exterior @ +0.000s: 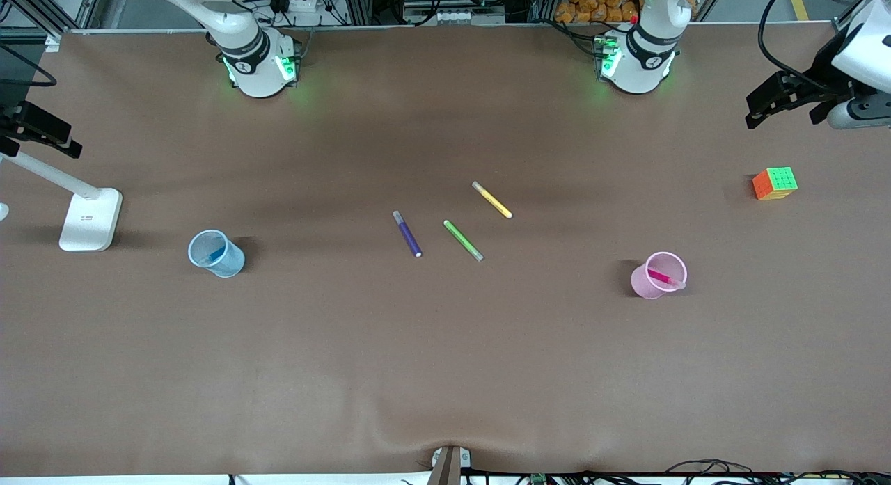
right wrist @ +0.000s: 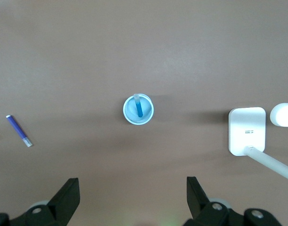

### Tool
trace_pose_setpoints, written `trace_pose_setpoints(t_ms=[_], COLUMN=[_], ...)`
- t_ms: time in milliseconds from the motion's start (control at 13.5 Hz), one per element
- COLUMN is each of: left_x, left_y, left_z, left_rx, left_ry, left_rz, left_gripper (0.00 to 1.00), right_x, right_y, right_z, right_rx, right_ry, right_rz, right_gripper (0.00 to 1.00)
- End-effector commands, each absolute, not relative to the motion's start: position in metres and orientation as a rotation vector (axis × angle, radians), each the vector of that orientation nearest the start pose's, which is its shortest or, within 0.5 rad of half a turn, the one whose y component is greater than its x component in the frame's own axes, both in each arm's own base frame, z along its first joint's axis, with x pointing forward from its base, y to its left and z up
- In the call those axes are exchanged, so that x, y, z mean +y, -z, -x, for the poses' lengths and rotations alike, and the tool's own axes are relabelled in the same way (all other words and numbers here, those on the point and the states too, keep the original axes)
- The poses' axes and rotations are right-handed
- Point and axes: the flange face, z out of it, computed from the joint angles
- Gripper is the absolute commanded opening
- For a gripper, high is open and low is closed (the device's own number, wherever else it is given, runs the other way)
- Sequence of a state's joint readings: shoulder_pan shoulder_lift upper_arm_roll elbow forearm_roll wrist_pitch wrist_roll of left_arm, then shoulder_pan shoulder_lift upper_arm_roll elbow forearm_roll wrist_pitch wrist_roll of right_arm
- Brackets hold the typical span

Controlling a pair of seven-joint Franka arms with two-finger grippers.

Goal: Place pink and blue markers in matching cups

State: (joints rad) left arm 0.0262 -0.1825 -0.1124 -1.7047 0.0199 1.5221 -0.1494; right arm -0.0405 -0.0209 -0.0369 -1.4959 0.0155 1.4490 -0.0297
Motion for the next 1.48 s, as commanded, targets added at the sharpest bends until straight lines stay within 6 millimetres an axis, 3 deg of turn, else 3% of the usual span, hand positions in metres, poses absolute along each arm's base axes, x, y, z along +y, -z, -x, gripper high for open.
trace_pose_setpoints(t_ms=[0,148,1405], left_x=[-0.04,-0.041,-0.043], left_y=[-0.658,-0.654,-0.648], left_z=[-0.493,-0.493,-0.492], left_rx=[-0.08,-0.075,-0.097], left_ry=[-0.027,-0.05,-0.105], left_rz=[3.09,3.089,3.102], left_gripper=[1.0,1.0,1.0], right_x=[-0.04,-0.03,-0.03], right_y=[-0.659,-0.663,-0.666], right_z=[-0.527,-0.526,-0.53], right_rx=[0.05,0.024,0.012], right_ry=[-0.028,-0.015,0.039], right_rz=[3.152,3.154,3.142], right_gripper=[1.0,1.0,1.0])
